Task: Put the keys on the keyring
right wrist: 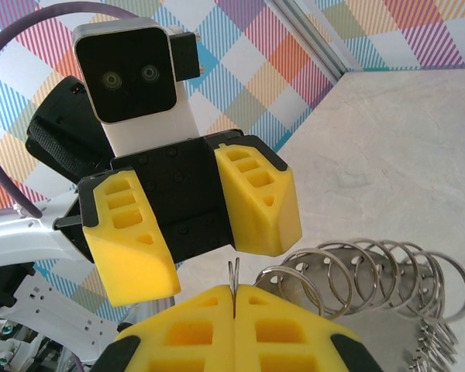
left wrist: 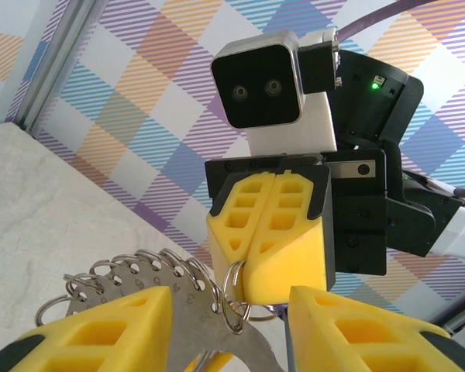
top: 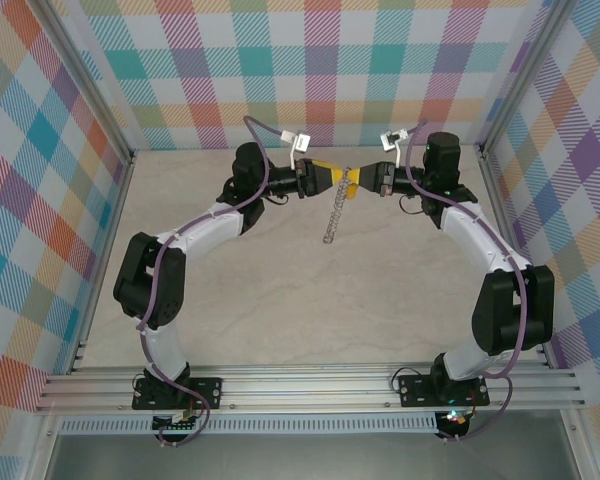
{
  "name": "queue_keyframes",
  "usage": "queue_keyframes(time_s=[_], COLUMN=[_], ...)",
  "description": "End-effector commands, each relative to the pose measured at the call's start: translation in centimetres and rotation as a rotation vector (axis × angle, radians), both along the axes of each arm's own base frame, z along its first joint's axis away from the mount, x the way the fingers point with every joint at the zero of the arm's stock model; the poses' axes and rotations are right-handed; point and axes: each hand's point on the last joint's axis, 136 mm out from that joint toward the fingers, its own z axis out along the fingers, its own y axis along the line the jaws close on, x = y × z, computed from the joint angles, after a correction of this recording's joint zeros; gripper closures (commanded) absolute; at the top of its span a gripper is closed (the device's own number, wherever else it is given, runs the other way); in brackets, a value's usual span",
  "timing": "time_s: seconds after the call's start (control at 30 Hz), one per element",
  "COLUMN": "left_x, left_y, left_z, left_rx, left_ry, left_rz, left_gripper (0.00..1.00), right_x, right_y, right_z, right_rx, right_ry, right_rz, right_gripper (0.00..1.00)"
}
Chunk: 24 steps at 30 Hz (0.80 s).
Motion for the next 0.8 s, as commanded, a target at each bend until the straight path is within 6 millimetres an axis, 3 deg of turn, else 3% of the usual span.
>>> queue_keyframes(time_s=[0.0,0.67,0.77], left_x=[-0.3,-0.9,-1.0], left_y=[-0.5,-1.9,-2.0], left_z=[2.1,2.0,2.1], left_rx=[-0.04,-0.04,-0.042], left_ry=[-0.063,-0.06,-0.063], left_rz=[-0.033,-0.07,-0.072], left_gripper=[0.57,0.6,0.64], right_x=[-0.3,-0.2,-0.2], right_y=[0.0,0.2,0.3], right_z=[1.3,1.0,0.8], right_rx=[0.025,0.035,0.034], right_ry=[-0.054,-0.041,-0.036], right_rz=[0.028,0.033,0.035], right_gripper=[1.0,1.0,1.0])
